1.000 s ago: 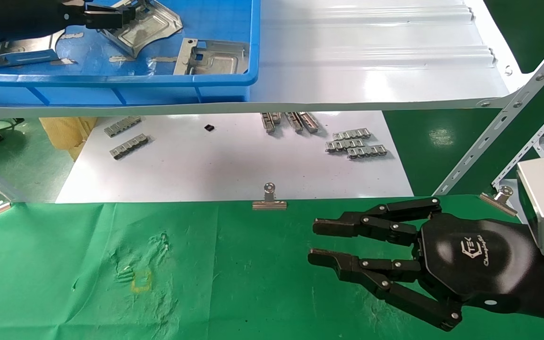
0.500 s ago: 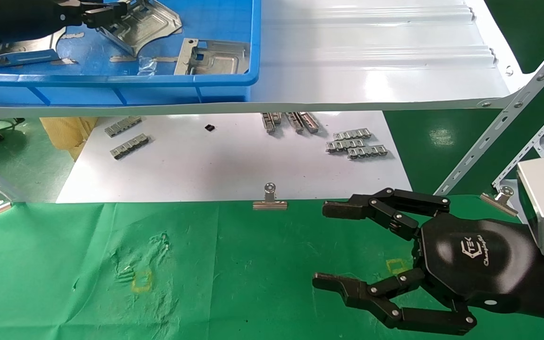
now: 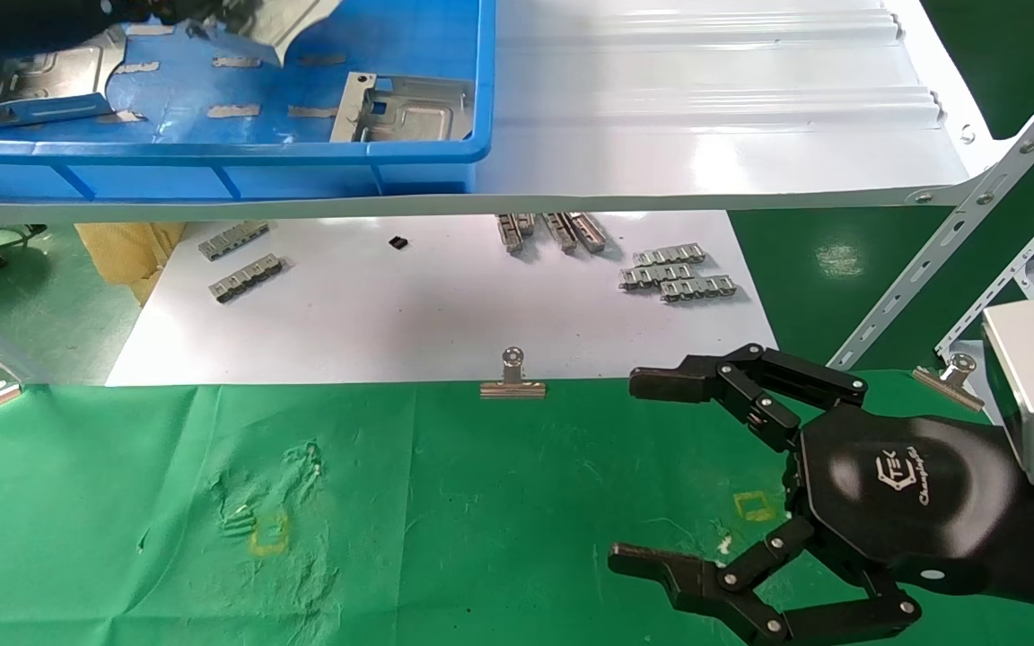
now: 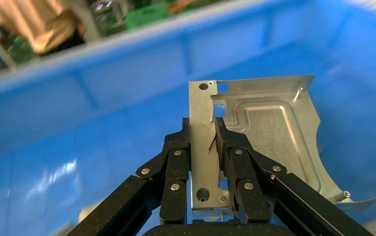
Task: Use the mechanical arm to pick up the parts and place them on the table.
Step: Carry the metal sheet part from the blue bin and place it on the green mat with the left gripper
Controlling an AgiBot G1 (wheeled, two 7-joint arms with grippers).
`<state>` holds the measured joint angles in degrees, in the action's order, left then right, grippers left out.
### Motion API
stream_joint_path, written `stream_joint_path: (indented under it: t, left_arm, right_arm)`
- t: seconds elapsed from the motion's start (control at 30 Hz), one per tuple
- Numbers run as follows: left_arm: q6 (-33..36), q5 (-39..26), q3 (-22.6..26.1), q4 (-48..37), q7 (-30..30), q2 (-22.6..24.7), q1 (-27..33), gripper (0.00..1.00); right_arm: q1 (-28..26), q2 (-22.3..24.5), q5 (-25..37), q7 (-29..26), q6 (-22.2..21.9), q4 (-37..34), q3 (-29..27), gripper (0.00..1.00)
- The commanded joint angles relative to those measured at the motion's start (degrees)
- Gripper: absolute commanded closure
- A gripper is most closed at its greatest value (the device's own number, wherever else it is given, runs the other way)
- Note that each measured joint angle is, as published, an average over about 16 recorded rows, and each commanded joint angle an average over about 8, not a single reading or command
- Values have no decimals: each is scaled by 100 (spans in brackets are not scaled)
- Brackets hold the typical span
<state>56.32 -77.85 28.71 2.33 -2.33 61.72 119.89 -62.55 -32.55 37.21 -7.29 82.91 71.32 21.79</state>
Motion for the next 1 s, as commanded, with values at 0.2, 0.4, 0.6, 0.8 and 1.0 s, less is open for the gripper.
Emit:
stream_joint_path:
  t: [0.2,0.4,0.6,0.8,1.0]
  left_arm:
    - [1526,330,-202,245,347,-413,19,100]
    - [3028,650,-370,411,808,-789,-173,100]
    - [3567,1033,-395,958,1193,-1114,-696,100]
    - [3598,2047,-116,2645,1066,-1761,-1694,100]
    - [3514,2876,370,4096,1065,-2507,-2495,100]
  right_arm:
    - [0,0,0,0,0,0,0,0]
    - [0,0,0,0,0,0,0,0]
    - [0,0,0,0,0,0,0,0]
    - [0,0,0,0,0,0,0,0]
    - [0,0,0,0,0,0,0,0]
